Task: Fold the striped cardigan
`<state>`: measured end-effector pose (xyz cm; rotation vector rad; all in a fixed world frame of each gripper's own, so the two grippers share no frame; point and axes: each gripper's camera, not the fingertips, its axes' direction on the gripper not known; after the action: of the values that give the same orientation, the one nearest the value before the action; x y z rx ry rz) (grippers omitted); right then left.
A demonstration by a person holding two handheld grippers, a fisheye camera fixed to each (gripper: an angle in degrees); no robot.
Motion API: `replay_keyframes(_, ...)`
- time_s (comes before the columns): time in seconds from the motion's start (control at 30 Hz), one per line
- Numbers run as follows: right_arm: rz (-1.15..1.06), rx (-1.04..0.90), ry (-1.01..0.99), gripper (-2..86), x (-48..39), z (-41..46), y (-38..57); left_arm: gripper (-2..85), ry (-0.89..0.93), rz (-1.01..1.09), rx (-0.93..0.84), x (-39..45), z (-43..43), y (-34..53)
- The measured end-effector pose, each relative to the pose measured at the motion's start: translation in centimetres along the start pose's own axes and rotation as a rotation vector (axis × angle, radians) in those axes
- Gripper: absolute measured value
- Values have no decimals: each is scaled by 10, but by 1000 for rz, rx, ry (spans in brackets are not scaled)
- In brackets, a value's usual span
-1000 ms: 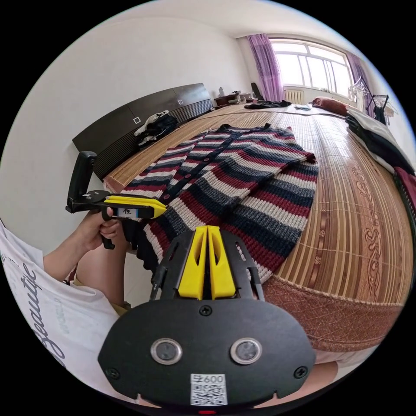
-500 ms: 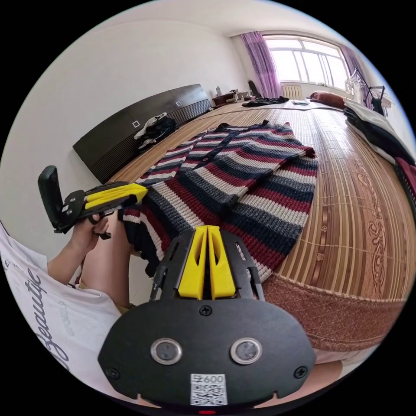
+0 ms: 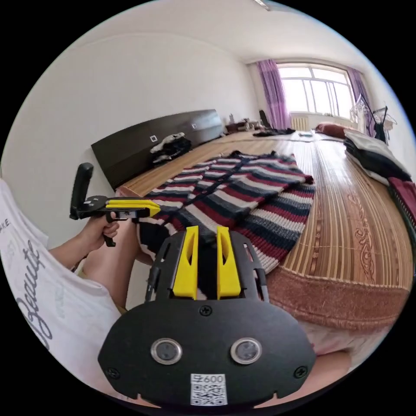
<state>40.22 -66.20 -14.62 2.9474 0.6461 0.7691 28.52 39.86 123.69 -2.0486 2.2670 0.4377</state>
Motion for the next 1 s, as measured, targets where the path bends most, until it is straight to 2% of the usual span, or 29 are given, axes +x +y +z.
replay_keyframes(0.1, 94, -50, -86, 25, -2, -9, 25, 29, 118, 12, -6, -5, -11, 31)
replay_keyframes(0.17, 189, -147, -179, 52, 3, 9, 49, 28, 137, 10, -13, -10, -12, 47)
replay_keyframes(0.23, 268, -170, -185, 65, 10, 22, 66, 28, 149, -26, -22, -21, -9, 59)
replay_keyframes(0.33, 417, -120, -242, 68, 36, 35, 83, 29, 279, -139, -37, -46, 6, 71)
replay_keyframes(0.57, 628, -55, -573, -4, 103, 45, 103, 50, 410, -276, -29, -84, 25, 88)
replay_keyframes(0.7, 669, -25, -635, -8, 120, 34, 109, 98, 492, -388, -83, -109, 48, 103)
replay_keyframes(0.87, 757, 37, -703, -9, 143, 20, 115, 127, 742, -539, -31, -131, 81, 115)
replay_keyframes(1.0, 739, 24, -699, -8, 151, 16, 110, 131, 644, -561, -2, -136, 90, 110)
